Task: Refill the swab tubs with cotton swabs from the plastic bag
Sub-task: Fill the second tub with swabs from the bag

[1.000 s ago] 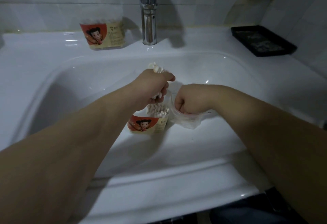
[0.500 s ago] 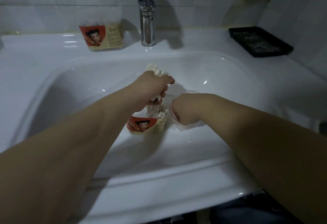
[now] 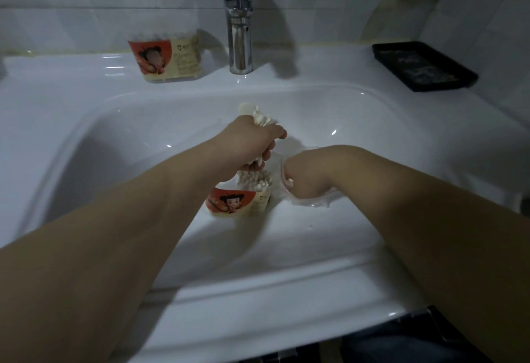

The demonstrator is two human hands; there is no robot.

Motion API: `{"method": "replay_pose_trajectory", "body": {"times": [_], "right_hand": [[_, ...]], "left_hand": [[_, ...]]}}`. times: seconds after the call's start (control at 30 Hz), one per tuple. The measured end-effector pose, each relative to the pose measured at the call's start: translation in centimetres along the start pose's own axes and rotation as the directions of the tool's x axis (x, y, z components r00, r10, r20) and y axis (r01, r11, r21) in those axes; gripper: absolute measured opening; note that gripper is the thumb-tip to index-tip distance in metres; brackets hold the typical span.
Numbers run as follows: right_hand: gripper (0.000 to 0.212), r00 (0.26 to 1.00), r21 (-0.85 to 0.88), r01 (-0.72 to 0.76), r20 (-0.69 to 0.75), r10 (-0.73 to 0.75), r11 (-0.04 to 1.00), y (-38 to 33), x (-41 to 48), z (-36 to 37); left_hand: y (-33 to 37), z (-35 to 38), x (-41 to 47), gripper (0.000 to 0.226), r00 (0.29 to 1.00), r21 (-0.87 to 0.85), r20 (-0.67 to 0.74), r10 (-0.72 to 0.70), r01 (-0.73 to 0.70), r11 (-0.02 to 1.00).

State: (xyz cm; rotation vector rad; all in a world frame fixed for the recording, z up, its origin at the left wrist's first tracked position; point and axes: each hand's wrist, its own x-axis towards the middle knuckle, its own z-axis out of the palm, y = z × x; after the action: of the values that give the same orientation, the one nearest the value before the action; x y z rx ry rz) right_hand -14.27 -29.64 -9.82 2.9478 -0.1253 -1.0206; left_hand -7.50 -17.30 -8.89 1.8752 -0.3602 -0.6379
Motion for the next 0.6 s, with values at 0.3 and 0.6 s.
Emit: {"method": "replay_pose_trajectory", "body": {"times": [0.3,0.6], "right_hand": [[0.024,0.999,0.162,0.036,0.028,-0.041,0.986,0.4,-1.1,-0.5],[0.025,0.998,0.207,0.059,-0.04,-0.052,0.977,0.5,-1.8,-1.5]], "left_hand": [[0.0,0.1,-0.1,0.035,1.0,0.04,0.007,0.005,-0.005,0.999],[-0.1,0.1,-0.2,0.021,0.998,0.119,0.024,0.059,-0.061,0.991]]}}
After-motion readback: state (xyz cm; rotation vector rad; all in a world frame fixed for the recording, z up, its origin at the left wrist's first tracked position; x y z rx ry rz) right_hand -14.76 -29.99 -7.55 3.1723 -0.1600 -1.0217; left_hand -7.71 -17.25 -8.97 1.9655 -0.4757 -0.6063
